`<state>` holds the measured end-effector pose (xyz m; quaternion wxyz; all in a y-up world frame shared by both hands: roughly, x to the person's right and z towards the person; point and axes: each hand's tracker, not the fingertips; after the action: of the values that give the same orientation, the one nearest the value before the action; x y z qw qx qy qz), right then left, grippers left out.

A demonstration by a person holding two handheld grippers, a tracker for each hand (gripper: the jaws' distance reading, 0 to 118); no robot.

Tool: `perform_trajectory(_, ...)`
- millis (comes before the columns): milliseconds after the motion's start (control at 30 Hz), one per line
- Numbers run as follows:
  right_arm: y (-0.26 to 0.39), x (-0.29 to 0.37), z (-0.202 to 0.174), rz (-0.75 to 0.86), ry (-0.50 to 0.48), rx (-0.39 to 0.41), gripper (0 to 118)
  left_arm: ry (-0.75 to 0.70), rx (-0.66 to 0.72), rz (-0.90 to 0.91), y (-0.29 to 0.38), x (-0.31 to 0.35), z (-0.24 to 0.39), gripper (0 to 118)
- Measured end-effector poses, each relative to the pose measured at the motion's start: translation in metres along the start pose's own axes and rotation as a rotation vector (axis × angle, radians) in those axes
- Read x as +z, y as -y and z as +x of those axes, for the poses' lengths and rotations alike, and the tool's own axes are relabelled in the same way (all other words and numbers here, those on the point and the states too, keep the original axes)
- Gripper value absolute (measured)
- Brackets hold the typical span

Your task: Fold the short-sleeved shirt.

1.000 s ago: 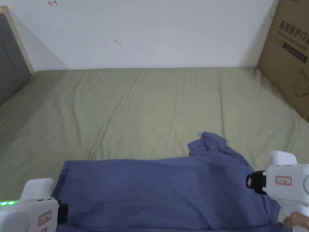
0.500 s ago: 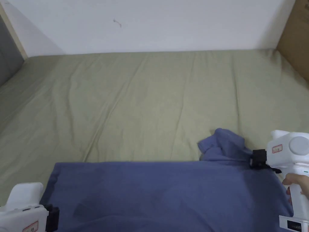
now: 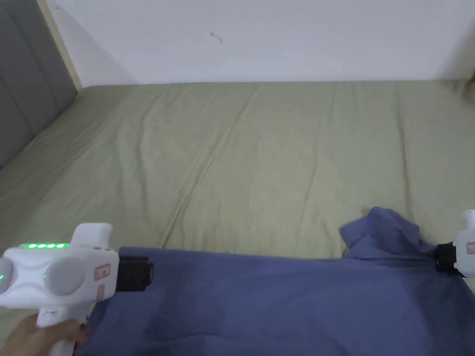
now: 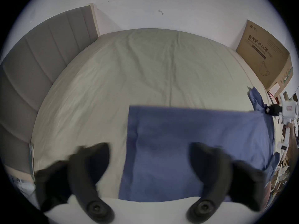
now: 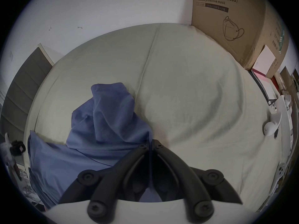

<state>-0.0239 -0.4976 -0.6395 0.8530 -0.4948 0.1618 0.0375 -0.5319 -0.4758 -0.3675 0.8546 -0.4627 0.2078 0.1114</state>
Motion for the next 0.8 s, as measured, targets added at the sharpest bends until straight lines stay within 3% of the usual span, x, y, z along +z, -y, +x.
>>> perform_trajectory(167,0.000,-0.001,-0.002,-0.009,0.007,0.012,2,-0.040,0.028,-0.029,-0.036,-0.059,-0.001,101)
perform_trajectory(200,-0.001,-0.001,-0.002,-0.009,0.007,0.014,2,-0.035,0.043,-0.044,-0.038,-0.069,-0.002,86)
perform_trajectory(267,-0.001,-0.001,-0.002,-0.013,0.007,0.017,2,-0.033,0.092,-0.142,-0.034,-0.088,-0.003,74)
perform_trajectory(333,-0.002,0.001,-0.002,-0.015,0.004,0.015,2,-0.064,0.048,-0.078,-0.031,-0.074,0.003,53)
perform_trajectory(400,-0.003,0.009,-0.002,-0.012,-0.004,0.008,2,-0.079,-0.006,-0.063,-0.029,-0.057,0.012,46)
perform_trajectory(433,-0.004,0.014,-0.002,-0.010,-0.017,0.002,2,-0.069,-0.013,-0.073,-0.028,-0.054,0.013,15)
perform_trajectory(467,-0.004,0.020,-0.002,-0.005,-0.038,-0.009,2,-0.043,-0.004,-0.081,-0.027,-0.051,0.013,4)
perform_trajectory(600,-0.003,0.060,-0.005,0.034,-0.046,0.014,2,-0.045,-0.001,-0.072,-0.020,-0.021,0.015,4)
perform_trajectory(800,0.026,0.136,-0.005,0.089,-0.067,0.049,2,-0.002,0.012,0.067,-0.004,0.074,0.000,4)
